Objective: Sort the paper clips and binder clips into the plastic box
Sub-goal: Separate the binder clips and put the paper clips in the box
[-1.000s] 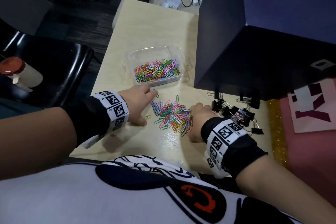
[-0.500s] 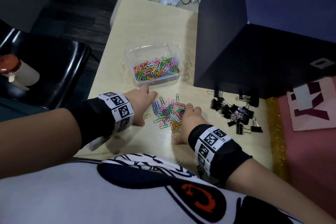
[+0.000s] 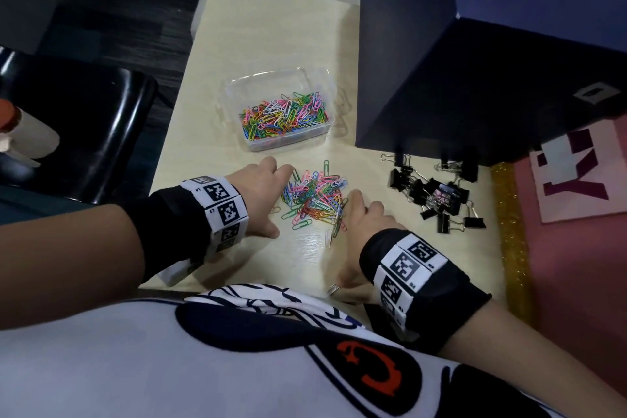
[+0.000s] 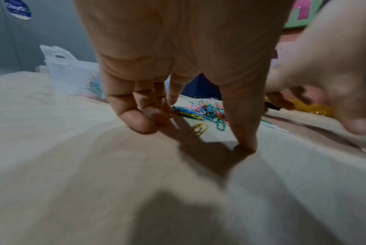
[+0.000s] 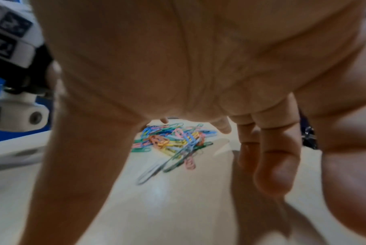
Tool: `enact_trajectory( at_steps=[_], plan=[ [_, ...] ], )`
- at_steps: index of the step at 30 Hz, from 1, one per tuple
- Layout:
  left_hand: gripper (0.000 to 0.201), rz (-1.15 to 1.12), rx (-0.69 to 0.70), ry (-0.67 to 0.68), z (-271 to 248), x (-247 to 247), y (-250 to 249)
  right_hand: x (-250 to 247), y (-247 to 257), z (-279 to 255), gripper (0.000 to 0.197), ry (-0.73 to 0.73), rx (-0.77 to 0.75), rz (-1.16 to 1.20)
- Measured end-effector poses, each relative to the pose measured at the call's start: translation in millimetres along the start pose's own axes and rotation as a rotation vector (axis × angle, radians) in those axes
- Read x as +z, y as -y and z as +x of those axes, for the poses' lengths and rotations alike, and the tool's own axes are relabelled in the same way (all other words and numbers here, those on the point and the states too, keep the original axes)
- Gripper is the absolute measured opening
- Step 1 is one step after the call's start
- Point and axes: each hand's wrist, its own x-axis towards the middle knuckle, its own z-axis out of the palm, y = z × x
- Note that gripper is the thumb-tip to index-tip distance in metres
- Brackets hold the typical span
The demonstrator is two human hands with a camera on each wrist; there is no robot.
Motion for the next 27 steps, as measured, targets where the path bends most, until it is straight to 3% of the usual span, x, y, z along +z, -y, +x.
enact_trajectory(
  at_steps=[3,6,11,17,21,27],
  plan=[
    [0.11,-0.007,-0.003,0.015,1.2,-0.8,-1.3,14.8,2.7,-1.0,0.139,0.013,0.032,0.029],
    [0.11,-0.002,-0.01,0.019,1.2,-1.2,-2.7,19.5,3.2,3.5,0.119,-0.076,0.071,0.127],
    [0.102,-0.016,-0.029,0.015,-0.1,1.8,-7.5,0.9,2.0,13.8,0.134,-0.111,0.074,0.263],
    [0.085,-0.05,0.016,-0.038,4.7,5.4,-8.1,-15.5,1.1,26.0,0.087,-0.2,0.008,0.372],
    [0.077,-0.011,-0.053,-0.041,4.3,-1.9,12.0,-16.0,-5.2,26.0,0.071,-0.082,0.064,0.263],
    [0.074,-0.022,-0.041,-0.039,8.1,-1.6,6.6,-13.7,12.4,34.8,0.046,-0.197,-0.095,0.418]
  ],
)
